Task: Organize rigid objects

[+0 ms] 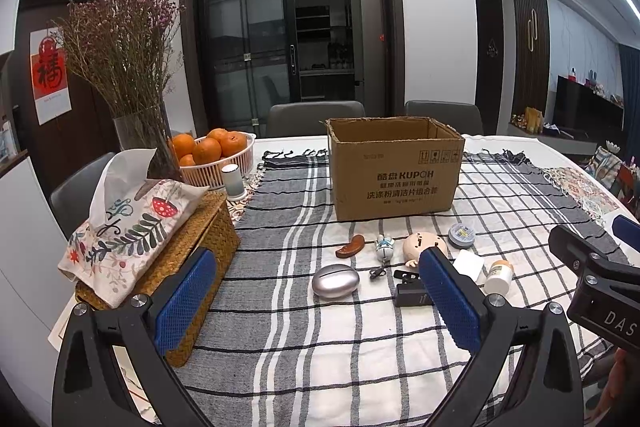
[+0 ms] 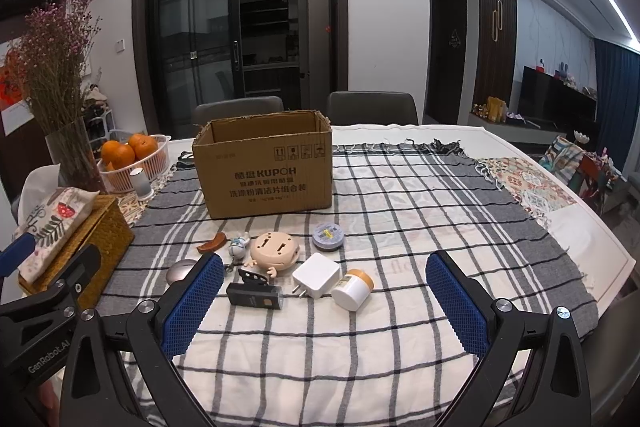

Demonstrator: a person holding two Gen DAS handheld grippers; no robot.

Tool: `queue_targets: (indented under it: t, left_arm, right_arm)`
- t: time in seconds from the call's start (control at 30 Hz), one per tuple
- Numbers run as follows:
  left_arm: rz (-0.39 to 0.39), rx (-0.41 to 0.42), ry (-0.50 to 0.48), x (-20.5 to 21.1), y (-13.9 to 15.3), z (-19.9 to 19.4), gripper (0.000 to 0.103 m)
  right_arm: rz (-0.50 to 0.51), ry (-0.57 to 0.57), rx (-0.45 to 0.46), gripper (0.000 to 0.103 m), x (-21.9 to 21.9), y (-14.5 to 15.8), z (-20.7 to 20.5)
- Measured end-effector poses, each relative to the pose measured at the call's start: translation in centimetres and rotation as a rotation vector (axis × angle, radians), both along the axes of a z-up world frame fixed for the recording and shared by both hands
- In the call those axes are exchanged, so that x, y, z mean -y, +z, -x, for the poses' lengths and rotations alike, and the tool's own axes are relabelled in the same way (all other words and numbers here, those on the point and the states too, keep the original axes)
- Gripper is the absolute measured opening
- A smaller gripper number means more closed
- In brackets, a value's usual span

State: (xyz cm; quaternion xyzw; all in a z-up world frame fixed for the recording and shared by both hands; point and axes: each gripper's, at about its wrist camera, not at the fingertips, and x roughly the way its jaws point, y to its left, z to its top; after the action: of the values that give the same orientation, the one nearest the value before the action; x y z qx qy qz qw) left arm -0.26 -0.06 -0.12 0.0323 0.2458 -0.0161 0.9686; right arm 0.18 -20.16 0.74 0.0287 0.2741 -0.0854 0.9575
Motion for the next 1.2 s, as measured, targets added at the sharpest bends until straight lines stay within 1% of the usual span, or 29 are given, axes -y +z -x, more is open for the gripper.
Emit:
queue_targets:
  t: [1.2]
  left_arm:
    - [-0.012, 0.002, -0.005, 0.38, 0.20, 0.08, 0.103]
  right_arm:
    - [-0.014, 0.000, -0.005, 0.102, 0.22, -0.11, 0.10]
